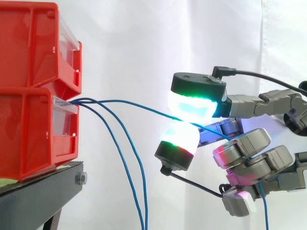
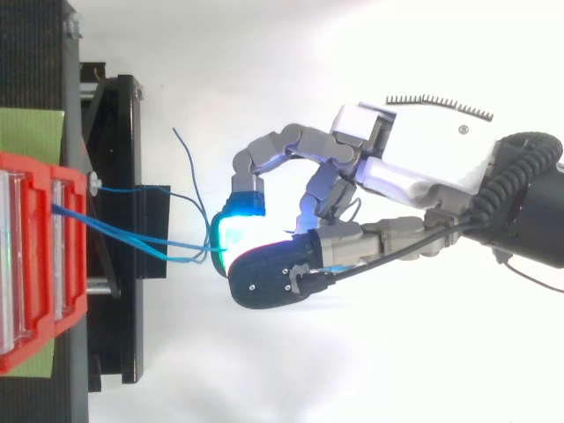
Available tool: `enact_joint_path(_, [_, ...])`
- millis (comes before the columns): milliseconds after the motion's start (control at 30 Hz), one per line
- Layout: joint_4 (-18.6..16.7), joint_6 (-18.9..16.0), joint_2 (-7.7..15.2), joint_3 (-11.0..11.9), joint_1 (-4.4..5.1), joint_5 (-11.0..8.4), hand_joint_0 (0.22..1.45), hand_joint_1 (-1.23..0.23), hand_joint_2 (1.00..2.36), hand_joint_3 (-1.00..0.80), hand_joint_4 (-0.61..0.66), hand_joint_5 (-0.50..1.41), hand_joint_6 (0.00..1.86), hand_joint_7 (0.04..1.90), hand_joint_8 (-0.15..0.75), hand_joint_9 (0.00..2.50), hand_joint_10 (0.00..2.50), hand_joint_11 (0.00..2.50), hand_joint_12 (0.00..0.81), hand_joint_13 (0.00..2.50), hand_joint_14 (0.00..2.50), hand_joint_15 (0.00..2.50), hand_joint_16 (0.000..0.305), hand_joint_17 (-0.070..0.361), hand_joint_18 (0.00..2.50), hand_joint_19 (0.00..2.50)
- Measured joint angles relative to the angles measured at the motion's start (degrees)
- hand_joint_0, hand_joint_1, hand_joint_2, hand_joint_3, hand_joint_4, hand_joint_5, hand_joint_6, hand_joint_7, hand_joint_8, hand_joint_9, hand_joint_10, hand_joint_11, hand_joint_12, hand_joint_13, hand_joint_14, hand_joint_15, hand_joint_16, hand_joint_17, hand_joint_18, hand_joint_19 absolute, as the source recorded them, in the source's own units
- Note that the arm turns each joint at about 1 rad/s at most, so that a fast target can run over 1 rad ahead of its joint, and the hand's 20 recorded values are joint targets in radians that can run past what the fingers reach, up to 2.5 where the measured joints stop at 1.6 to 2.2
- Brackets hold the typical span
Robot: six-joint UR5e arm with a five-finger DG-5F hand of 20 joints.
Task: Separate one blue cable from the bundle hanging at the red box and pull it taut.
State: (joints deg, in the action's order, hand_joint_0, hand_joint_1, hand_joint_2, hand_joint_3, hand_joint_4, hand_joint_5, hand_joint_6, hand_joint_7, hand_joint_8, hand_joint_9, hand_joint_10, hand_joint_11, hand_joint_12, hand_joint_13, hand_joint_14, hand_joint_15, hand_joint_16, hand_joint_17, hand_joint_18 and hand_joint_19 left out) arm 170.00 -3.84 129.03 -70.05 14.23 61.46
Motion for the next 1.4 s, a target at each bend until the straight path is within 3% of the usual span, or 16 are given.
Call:
enact_joint_path(433, [-0.11,0.03,0.00,0.00,0.01,0.15,0.60,-0.61,1.01,-0.06,0.10,-0.10,0.92,1.28,0.360,1.30,0.59,1.50,0.391,1.32,0.87,1.48,0.064,0.144,1.13,0.91])
enact_joint_path(1400, [-0.09,0.05,-0.01,0.00,0.01,0.13,0.61,-0.55,1.01,-0.11,0.11,-0.11,0.93,1.26,0.370,1.27,0.58,1.53,0.401,1.33,0.78,1.51,0.065,0.145,1.14,0.94])
